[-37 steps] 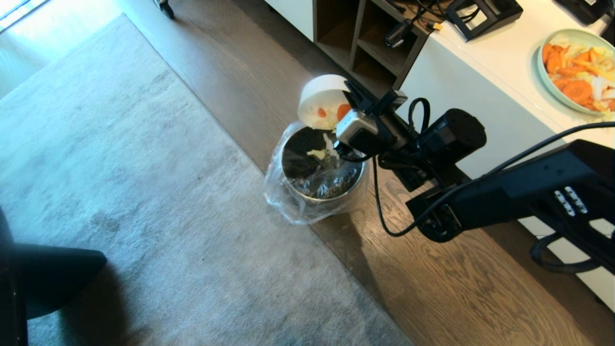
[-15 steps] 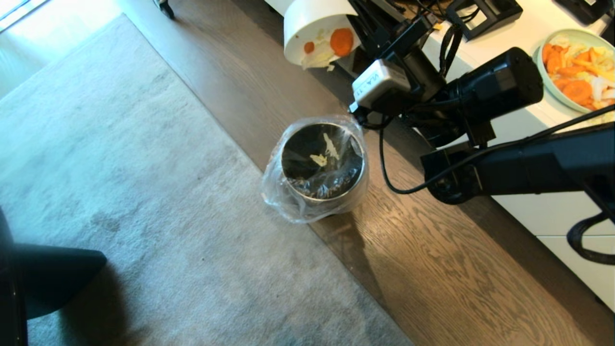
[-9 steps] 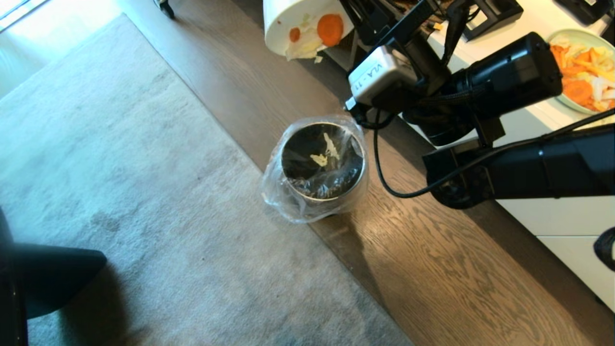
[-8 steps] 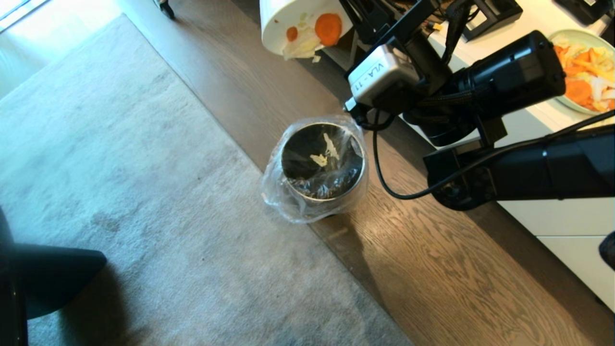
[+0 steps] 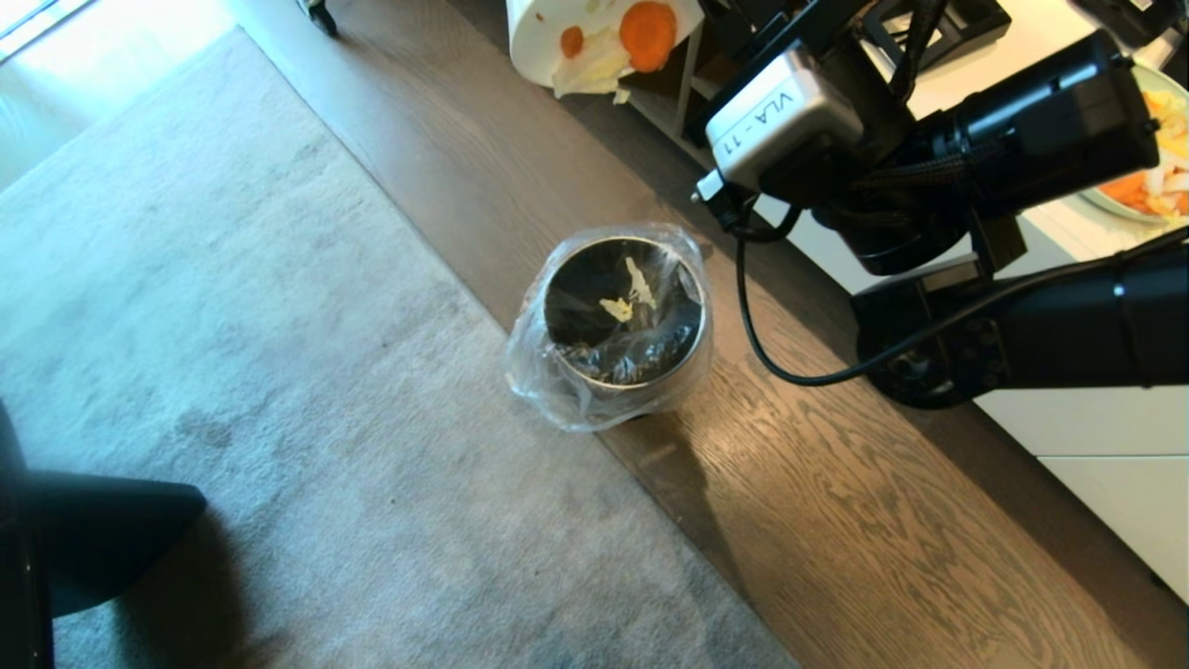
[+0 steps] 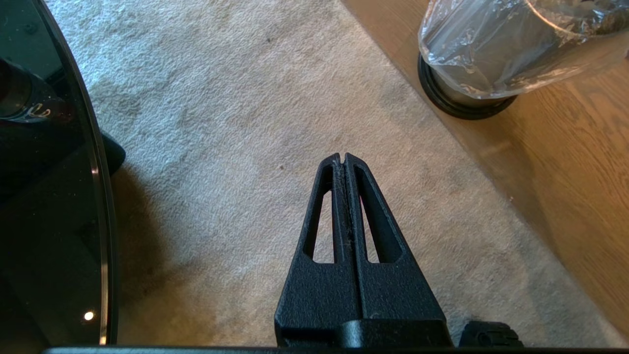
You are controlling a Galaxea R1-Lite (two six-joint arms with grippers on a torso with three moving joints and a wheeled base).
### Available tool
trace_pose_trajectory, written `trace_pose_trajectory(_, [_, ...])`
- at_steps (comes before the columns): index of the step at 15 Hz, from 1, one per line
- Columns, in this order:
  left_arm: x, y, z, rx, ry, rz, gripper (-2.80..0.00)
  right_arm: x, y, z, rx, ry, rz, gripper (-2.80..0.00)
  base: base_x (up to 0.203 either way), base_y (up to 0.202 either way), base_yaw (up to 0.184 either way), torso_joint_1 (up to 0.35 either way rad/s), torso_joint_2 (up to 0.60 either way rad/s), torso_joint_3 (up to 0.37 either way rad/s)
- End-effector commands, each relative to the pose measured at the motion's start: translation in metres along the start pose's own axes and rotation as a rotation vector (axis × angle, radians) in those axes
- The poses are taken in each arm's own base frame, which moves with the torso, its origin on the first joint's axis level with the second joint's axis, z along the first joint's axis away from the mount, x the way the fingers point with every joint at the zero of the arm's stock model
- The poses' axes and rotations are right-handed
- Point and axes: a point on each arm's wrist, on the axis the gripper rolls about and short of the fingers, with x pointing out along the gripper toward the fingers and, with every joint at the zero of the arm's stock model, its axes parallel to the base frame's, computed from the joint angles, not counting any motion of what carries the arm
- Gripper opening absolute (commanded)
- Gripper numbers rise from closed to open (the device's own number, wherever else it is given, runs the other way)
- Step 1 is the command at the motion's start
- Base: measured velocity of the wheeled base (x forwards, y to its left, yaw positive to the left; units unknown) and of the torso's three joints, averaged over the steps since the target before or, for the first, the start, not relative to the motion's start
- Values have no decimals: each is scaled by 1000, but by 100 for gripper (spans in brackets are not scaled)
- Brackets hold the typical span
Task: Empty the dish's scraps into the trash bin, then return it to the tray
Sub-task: Pour the leftover food from the bowl into the trash can
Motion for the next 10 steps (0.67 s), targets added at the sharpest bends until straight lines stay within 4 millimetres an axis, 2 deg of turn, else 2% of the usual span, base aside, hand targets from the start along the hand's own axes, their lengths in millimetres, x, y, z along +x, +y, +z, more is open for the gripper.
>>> trace_pose_trajectory(1, [0,0,0,-1,-1,0,-280,-2,-5,0,-34,-15,-28,-280,0,0,0,0,0,0])
trace_pose_trajectory(3, [0,0,0,-1,-1,0,-280,-2,-2,-1,-43,-20,-25,-280,0,0,0,0,0,0])
trace_pose_trajectory(5, [0,0,0,-1,-1,0,-280,3,-8,-2,-53,-28,-53,-280,0,0,0,0,0,0])
trace_pose_trajectory(7, [0,0,0,-1,-1,0,-280,8,-26,1,-74,-41,-95,-280,0,0,0,0,0,0])
trace_pose_trajectory(10, [0,0,0,-1,-1,0,-280,6,-26,2,-75,-38,-83,-280,0,0,0,0,0,0])
